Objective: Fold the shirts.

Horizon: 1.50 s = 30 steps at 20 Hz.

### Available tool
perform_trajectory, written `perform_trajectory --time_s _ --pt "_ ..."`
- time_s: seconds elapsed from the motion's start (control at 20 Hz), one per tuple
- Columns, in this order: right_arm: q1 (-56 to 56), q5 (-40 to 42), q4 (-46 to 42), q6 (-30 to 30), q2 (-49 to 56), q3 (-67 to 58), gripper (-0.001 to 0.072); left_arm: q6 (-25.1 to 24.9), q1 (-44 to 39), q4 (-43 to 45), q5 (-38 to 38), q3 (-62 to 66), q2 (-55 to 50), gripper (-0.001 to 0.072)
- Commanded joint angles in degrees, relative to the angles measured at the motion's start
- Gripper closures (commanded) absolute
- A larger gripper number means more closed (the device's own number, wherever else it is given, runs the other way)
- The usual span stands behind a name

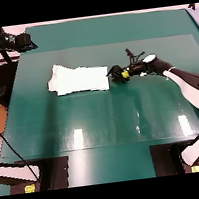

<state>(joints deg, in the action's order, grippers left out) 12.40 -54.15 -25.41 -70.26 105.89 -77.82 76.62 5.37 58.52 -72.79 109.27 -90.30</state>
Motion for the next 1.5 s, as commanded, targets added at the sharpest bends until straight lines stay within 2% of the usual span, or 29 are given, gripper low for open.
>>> perform_trajectory --time_s 0.0,0.15,0.2,0.25,0.3,0.35,0.65,0.75,0.8,0.9,1.1,1.25,1.45 --pt "5.1 0.8 0.5 -1.3 5.9 -7.1 0.0081 -0.2 0.0 0.0 -0.3 0.1 0.0 0.0679" --pt "8.1 2.2 0.4 -4.0 9.6 -13.8 0.0085 -0.2 0.0 -0.1 -0.7 0.1 0.0 0.0679" --pt "8.8 3.0 0.4 -4.6 10.6 -16.0 0.0119 -0.2 0.0 -0.2 -0.8 0.1 0.0 0.0679" --pt "9.4 3.7 0.4 -5.3 11.1 -17.8 0.0250 -0.2 0.0 -0.2 -0.9 0.1 0.0 0.0679" --pt "9.5 4.3 0.4 -5.4 11.3 -19.3 0.0508 -0.2 0.0 -0.2 -1.2 0.1 0.0 0.0680" --pt "9.9 4.5 0.4 -5.6 11.3 -20.6 0.0693 -0.1 0.0 -0.2 -1.4 0.1 0.0 0.0679" --pt "8.4 -1.7 0.2 -11.2 9.6 -33.5 0.0693 1.4 0.0 -0.5 -2.8 0.1 0.0 0.0680" --pt "6.1 -0.3 -0.7 -16.2 7.1 -38.3 0.0693 2.6 0.0 -0.5 -4.8 0.1 0.0 0.0679" --pt "4.1 0.2 -1.8 -21.0 5.9 -40.4 0.0693 3.8 0.0 -0.5 -5.8 0.1 0.0 0.0679" --pt "-1.0 0.7 -1.6 -24.3 2.2 -40.5 0.0693 4.6 0.0 -0.5 -8.7 0.1 0.0 0.0680" --pt "-13.2 0.0 -2.9 -26.5 -7.9 -34.1 0.0693 6.1 0.0 -0.5 -14.5 0.1 0.4 0.0681" --pt "-22.8 -2.2 -11.8 -34.3 -14.2 -32.1 0.0694 8.1 0.0 -0.5 -15.9 0.0 2.2 0.0681" --pt "-35.5 -10.7 -27.0 -42.4 -21.3 -32.1 0.0693 8.5 0.0 -0.5 -15.9 0.1 6.0 0.0681"
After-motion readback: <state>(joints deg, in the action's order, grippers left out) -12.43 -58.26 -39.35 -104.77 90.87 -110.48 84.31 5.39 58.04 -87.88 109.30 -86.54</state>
